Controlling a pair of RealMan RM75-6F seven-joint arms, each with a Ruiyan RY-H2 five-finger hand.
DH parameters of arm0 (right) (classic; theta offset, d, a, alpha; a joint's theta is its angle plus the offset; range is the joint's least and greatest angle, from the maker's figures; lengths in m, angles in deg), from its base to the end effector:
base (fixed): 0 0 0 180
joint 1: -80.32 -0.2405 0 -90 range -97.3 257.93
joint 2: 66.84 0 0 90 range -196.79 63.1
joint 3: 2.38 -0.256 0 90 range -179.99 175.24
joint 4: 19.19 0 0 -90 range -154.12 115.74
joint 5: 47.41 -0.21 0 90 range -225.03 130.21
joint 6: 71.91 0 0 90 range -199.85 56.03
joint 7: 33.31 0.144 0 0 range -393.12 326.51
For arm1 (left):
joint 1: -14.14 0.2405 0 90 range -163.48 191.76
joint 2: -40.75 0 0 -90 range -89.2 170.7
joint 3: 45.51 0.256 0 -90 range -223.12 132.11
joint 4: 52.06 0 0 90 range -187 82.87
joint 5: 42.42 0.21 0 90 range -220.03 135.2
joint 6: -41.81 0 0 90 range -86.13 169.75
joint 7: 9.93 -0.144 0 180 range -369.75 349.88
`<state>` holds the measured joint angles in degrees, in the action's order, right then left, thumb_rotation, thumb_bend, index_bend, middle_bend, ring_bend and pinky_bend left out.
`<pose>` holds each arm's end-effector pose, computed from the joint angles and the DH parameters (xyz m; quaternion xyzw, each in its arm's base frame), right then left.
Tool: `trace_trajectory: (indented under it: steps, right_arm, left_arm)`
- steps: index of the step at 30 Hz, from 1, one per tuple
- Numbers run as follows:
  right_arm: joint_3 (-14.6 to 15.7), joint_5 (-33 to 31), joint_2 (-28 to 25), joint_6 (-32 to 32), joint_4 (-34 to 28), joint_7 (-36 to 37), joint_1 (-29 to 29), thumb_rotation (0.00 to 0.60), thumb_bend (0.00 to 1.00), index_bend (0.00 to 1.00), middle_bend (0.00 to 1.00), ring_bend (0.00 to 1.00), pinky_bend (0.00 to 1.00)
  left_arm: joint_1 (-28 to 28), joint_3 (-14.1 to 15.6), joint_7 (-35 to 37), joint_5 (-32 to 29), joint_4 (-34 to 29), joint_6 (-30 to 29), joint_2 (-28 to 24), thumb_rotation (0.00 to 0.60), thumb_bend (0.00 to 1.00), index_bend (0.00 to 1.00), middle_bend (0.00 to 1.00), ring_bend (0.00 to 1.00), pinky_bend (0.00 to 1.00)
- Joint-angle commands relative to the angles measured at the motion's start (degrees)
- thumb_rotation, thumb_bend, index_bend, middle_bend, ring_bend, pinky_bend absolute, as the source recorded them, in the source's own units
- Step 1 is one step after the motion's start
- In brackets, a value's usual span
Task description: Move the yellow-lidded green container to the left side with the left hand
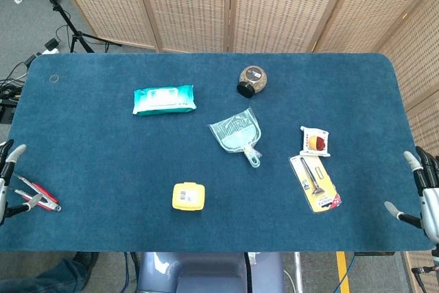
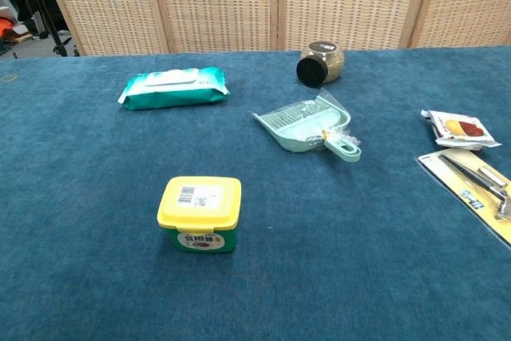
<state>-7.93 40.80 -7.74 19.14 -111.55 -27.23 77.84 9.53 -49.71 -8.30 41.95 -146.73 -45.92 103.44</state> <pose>-0.3077 -0.1768 0.2047 0.5668 -0.3490 0.4375 0.6046 -0.3047 0.1837 0.1741 -0.5633 -0.3870 -0.4182 0.5984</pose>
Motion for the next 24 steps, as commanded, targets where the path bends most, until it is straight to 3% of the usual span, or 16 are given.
trace_trajectory:
  steps: [1,8,15,19,24]
  right_arm:
    - [0.13,0.14,-0.25,-0.01,-0.19,0.44,0.09,0.6,0.0,0.0,0.0,0.0,0.0]
    - [0.04,0.01,-1.11,0.2,-0.31,2.42,0.35,0.6,0.0,0.0,0.0,0.0,0.0]
    - [0.37,0.62,-1.69,0.04,-0.64,3.25,0.37,0.6,0.0,0.0,0.0,0.0,0.0]
    - [0.71,1.03,-1.87,-0.09,-1.05,2.58,0.43,0.6,0.0,0.0,0.0,0.0,0.0]
    - [0.7,0.82,-1.99,-0.52,-1.08,2.75,0.28,0.6,0.0,0.0,0.0,0.0,0.0]
  left_arm:
    - [-0.02,0.29,-0.16,0.11,0.11,0.33,0.2,0.6,0.06,0.0,0.0,0.0,0.0]
    - [-3.07,2.29,3.68,7.54,1.85,2.93,0.59,0.6,0.06,0.0,0.0,0.0,0.0]
    - [-13.02,5.85,9.76,19.05,-0.93,14.56,-0.07,0.6,0.05,0.0,0.0,0.0,0.0]
    - [-18.84,6.58,8.65,20.99,-5.07,23.5,2.16,0.6,0.05,0.0,0.0,0.0,0.0]
    - [-21.99,4.39,2.53,16.96,-7.34,29.97,8.04,0.6,0.04,0.0,0.0,0.0,0.0]
